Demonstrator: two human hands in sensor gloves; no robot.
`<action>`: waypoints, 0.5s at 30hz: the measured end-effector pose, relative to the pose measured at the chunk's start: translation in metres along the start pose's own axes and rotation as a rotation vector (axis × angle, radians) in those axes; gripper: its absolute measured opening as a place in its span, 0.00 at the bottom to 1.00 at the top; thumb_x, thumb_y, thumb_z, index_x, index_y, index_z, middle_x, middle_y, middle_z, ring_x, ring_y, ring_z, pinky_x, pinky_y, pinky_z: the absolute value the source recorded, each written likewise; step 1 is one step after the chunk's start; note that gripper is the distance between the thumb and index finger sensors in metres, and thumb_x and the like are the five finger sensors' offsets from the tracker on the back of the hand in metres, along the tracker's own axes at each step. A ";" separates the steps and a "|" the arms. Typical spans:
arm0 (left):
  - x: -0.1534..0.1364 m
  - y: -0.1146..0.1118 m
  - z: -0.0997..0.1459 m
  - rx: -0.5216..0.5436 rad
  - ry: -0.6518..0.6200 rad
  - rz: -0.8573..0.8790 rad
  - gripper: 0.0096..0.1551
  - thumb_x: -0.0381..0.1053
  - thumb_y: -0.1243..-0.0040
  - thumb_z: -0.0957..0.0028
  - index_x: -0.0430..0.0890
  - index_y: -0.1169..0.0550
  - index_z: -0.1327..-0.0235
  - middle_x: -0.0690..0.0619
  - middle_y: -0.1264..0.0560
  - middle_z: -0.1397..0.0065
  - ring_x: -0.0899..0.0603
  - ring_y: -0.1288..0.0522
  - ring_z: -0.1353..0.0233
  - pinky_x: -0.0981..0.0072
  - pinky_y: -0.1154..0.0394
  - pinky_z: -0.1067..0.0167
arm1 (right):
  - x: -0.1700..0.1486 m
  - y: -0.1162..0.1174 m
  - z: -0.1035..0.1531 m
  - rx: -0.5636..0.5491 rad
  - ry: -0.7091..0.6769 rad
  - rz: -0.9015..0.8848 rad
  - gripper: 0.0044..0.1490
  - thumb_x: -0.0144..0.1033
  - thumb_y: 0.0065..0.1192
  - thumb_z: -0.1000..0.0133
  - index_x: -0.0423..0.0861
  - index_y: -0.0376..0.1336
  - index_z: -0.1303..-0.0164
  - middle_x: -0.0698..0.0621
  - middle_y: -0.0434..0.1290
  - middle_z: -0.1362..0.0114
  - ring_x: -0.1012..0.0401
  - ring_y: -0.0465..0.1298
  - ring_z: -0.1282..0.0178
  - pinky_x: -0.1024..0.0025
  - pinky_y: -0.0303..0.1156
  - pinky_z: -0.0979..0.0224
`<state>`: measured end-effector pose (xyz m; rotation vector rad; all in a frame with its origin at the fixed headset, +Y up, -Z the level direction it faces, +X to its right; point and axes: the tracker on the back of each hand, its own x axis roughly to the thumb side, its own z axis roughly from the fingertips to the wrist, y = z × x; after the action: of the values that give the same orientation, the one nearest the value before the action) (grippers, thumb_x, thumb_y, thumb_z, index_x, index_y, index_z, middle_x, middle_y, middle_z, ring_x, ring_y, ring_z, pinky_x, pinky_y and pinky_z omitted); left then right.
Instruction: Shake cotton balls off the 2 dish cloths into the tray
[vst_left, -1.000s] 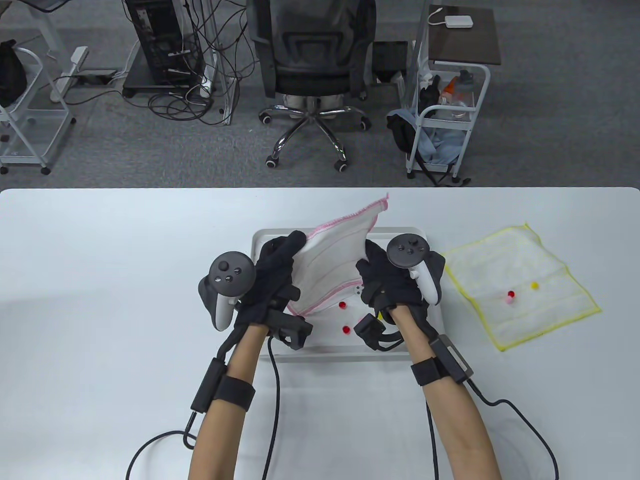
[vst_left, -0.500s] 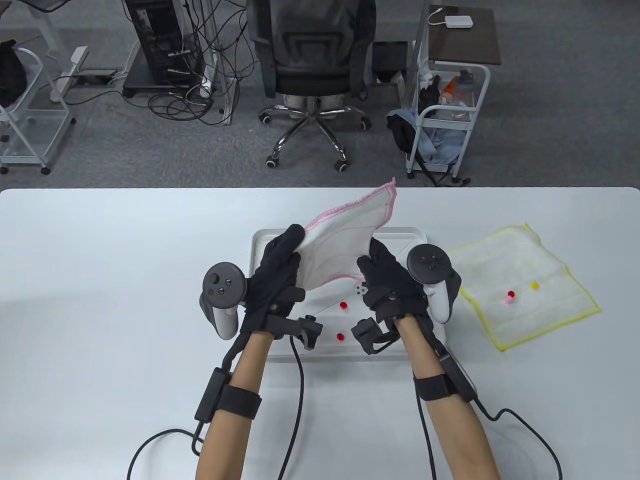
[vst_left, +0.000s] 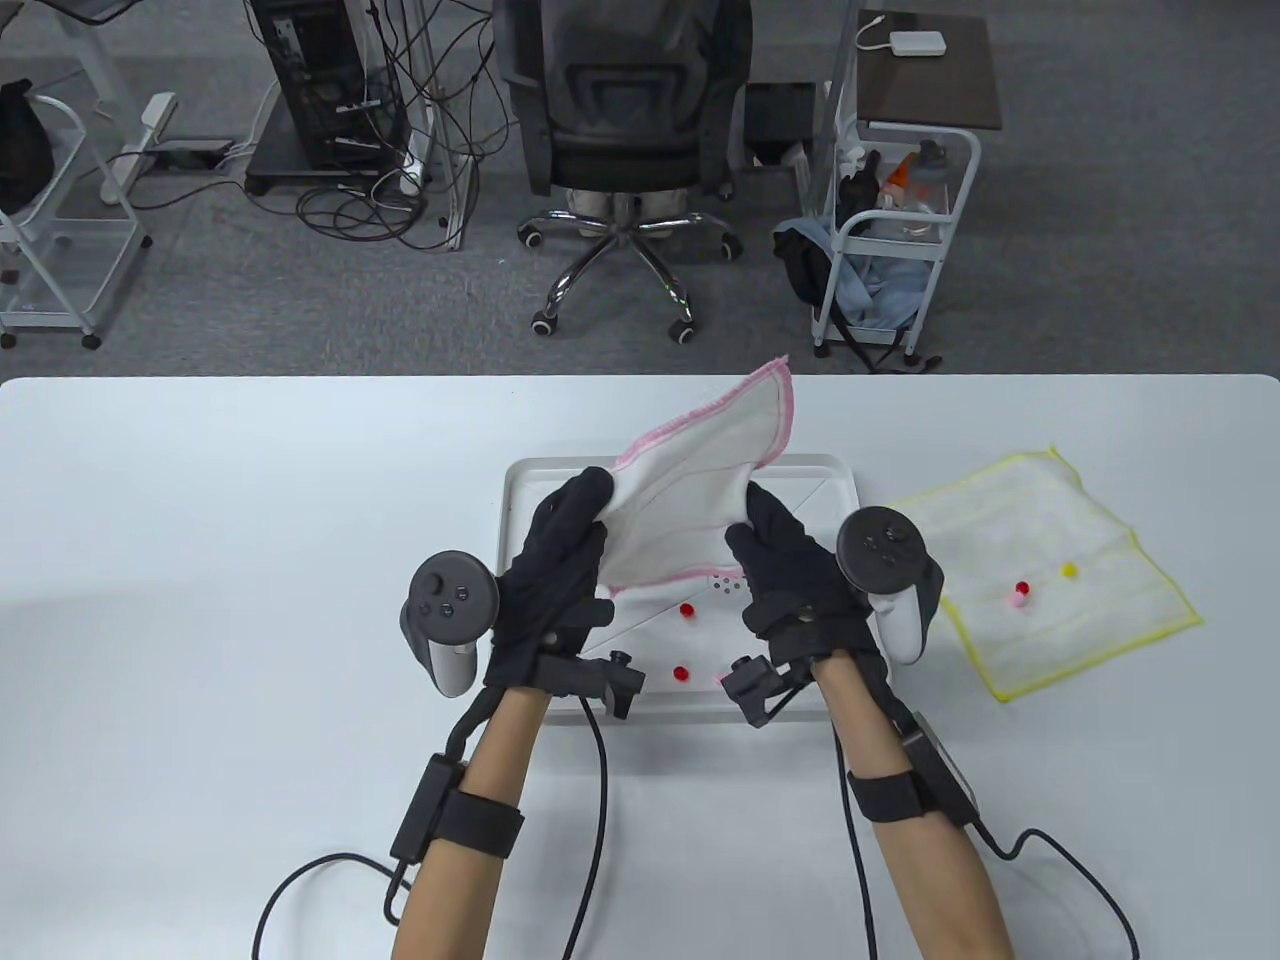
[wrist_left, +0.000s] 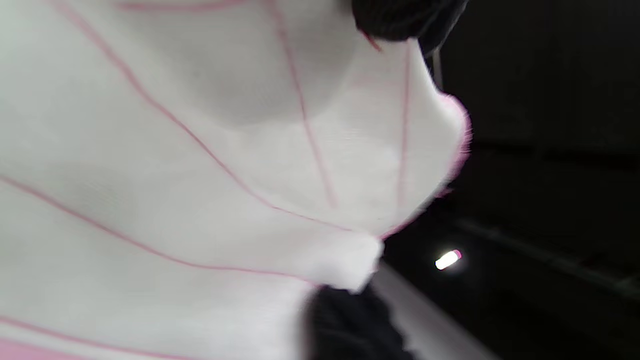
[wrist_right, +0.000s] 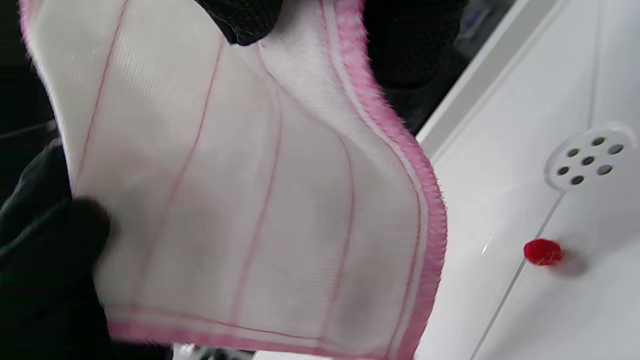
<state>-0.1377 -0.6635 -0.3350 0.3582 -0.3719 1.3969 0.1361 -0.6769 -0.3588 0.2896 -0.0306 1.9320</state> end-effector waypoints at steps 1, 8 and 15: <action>0.001 0.000 -0.001 -0.019 -0.022 -0.012 0.26 0.44 0.46 0.40 0.65 0.31 0.30 0.52 0.34 0.21 0.43 0.27 0.27 0.56 0.21 0.32 | -0.001 0.001 0.002 -0.142 -0.010 -0.084 0.29 0.31 0.54 0.38 0.53 0.55 0.26 0.52 0.64 0.21 0.51 0.70 0.28 0.54 0.69 0.27; 0.000 0.015 0.005 0.002 0.033 0.048 0.25 0.44 0.46 0.40 0.64 0.30 0.30 0.51 0.31 0.24 0.44 0.23 0.32 0.63 0.17 0.38 | -0.008 -0.001 0.007 -0.140 -0.026 -0.081 0.29 0.30 0.55 0.39 0.49 0.55 0.26 0.49 0.64 0.22 0.48 0.70 0.29 0.53 0.69 0.29; -0.015 0.105 0.028 0.309 0.207 0.189 0.25 0.44 0.47 0.39 0.63 0.31 0.30 0.49 0.30 0.25 0.45 0.21 0.34 0.69 0.15 0.41 | -0.013 -0.033 0.033 -0.015 -0.043 0.124 0.40 0.42 0.57 0.39 0.48 0.46 0.20 0.44 0.54 0.16 0.43 0.62 0.22 0.46 0.64 0.25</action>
<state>-0.2445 -0.6748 -0.3147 0.4333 -0.0176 1.6654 0.1770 -0.6820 -0.3332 0.3257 -0.0929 2.0479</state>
